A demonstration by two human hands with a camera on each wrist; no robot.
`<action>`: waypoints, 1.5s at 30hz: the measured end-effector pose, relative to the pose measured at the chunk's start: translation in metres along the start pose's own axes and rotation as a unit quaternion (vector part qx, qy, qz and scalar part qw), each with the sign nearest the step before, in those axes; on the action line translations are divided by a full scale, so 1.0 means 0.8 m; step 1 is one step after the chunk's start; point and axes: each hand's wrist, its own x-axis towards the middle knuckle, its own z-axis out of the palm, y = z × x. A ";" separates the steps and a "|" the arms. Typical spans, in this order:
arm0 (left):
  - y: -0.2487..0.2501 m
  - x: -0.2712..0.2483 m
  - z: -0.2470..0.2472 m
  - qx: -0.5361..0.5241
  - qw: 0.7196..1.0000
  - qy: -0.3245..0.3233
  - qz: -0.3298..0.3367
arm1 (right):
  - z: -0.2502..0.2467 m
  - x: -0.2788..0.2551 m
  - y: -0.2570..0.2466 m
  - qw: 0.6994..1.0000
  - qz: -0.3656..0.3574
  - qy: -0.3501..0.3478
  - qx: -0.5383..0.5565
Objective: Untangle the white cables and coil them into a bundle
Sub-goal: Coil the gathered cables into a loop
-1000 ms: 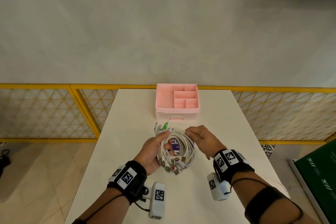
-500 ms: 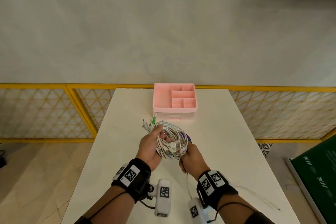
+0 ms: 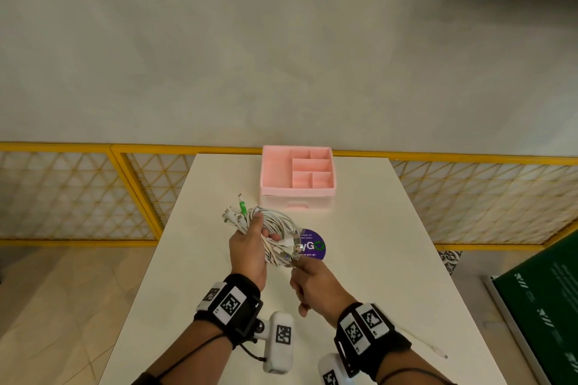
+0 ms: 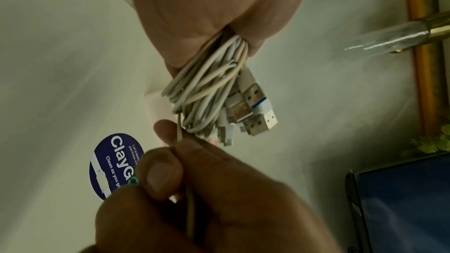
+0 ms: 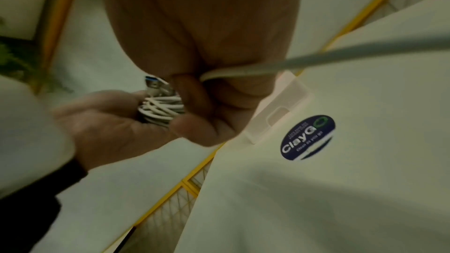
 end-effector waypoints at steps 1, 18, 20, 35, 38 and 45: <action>-0.001 -0.001 0.000 0.013 1.000 0.009 0.009 | 0.001 -0.002 -0.003 0.998 -0.002 -0.012 -0.057; -0.020 -0.022 -0.026 0.222 0.962 -0.158 0.009 | -0.051 0.011 -0.140 0.858 -0.167 -0.074 -0.480; -0.017 -0.026 -0.025 0.185 0.965 -0.185 -0.022 | -0.065 0.025 -0.138 0.877 -0.166 -0.061 -0.446; 0.015 -0.029 -0.029 0.120 0.935 -0.316 -0.104 | -0.122 0.052 -0.084 0.961 -0.115 0.048 -0.247; 0.023 -0.028 -0.023 0.084 0.948 -0.295 -0.087 | -0.117 0.045 -0.063 0.972 -0.096 0.061 -0.207; 0.026 -0.022 -0.007 0.034 0.981 -0.188 -0.032 | -0.065 0.042 -0.015 0.981 -0.136 0.104 -0.089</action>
